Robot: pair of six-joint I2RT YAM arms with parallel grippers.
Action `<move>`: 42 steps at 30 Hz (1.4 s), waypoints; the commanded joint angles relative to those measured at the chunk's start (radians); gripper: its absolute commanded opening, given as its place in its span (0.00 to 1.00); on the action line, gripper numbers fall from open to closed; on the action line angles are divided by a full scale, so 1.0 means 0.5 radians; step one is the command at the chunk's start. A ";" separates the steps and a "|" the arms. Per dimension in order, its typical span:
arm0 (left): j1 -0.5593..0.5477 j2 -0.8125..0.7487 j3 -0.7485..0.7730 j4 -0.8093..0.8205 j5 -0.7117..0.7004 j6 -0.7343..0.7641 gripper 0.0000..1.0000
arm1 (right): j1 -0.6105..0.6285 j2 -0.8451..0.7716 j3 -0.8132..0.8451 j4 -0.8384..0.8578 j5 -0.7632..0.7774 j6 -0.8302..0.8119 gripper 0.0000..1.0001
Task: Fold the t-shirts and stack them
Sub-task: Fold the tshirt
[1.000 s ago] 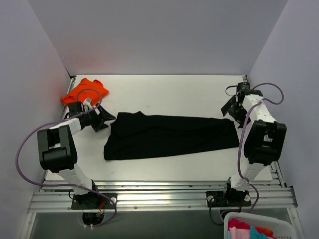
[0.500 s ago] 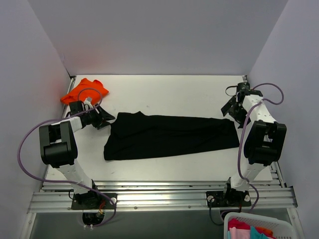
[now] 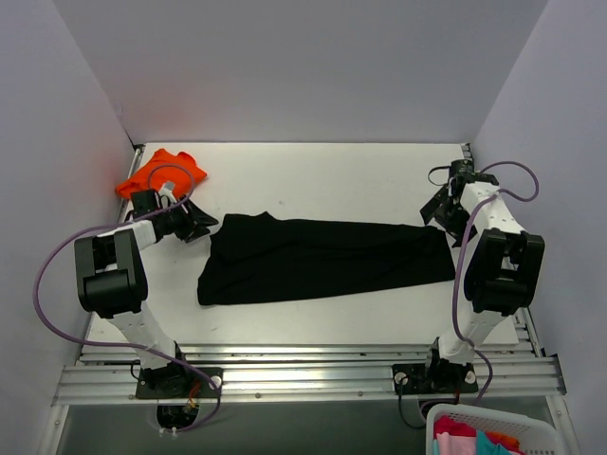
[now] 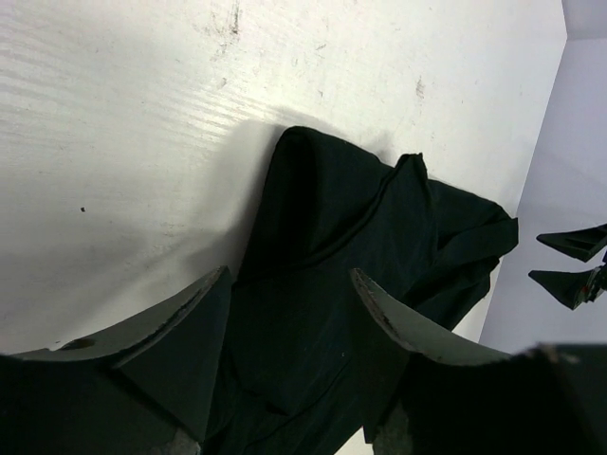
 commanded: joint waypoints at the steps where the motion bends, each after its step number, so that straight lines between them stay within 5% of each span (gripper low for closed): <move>1: 0.020 -0.017 0.075 0.039 -0.056 0.043 0.61 | 0.011 -0.058 -0.008 -0.051 0.062 0.024 0.98; 7: 0.026 0.017 0.059 0.054 -0.068 0.037 0.67 | 0.011 -0.064 -0.014 -0.054 0.062 0.024 0.98; 42: 0.014 0.066 -0.045 0.097 -0.001 0.019 0.52 | 0.042 -0.107 -0.085 -0.057 0.093 0.064 0.98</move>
